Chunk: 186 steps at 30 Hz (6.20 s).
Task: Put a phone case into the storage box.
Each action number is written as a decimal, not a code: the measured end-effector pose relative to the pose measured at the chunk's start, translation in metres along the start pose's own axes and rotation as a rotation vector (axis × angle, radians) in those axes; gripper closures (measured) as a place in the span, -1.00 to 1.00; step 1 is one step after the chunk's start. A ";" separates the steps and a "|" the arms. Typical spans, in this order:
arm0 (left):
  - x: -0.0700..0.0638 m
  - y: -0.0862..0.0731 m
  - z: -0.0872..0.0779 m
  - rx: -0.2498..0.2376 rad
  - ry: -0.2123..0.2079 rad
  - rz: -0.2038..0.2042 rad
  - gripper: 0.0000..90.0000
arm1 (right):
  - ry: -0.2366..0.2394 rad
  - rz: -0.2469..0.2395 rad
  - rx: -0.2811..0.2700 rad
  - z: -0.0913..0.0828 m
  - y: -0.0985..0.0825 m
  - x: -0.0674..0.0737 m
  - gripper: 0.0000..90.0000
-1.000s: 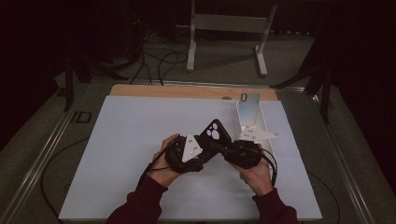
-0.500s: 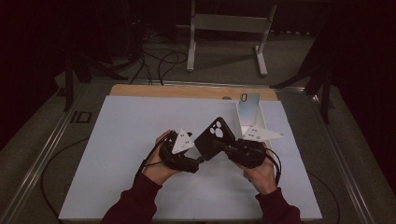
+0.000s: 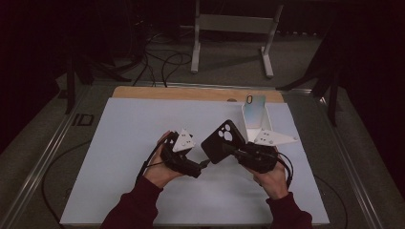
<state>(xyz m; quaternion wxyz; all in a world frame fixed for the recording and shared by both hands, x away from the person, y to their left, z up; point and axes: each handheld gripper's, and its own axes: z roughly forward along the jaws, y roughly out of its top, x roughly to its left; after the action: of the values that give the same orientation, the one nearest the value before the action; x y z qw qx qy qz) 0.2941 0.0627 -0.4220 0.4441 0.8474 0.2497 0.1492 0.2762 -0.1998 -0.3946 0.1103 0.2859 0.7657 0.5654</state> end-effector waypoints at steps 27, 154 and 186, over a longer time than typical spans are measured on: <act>-0.013 0.001 0.003 -0.034 -0.181 0.069 -0.66 | 0.206 -0.113 0.028 0.002 0.002 0.011 0.81; -0.024 -0.001 0.006 -0.084 -0.044 0.045 0.79 | -0.136 0.237 -0.145 0.020 0.018 0.002 -0.79; -0.024 -0.001 0.007 -0.094 -0.088 0.013 0.42 | -0.190 0.220 -0.144 0.021 0.018 0.005 -0.69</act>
<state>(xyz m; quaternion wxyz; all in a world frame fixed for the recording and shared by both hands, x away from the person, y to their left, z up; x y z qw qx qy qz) 0.2772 0.0451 -0.4269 0.4931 0.8328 0.2173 0.1264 0.2880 -0.1767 -0.3842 0.1396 0.4115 0.6735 0.5979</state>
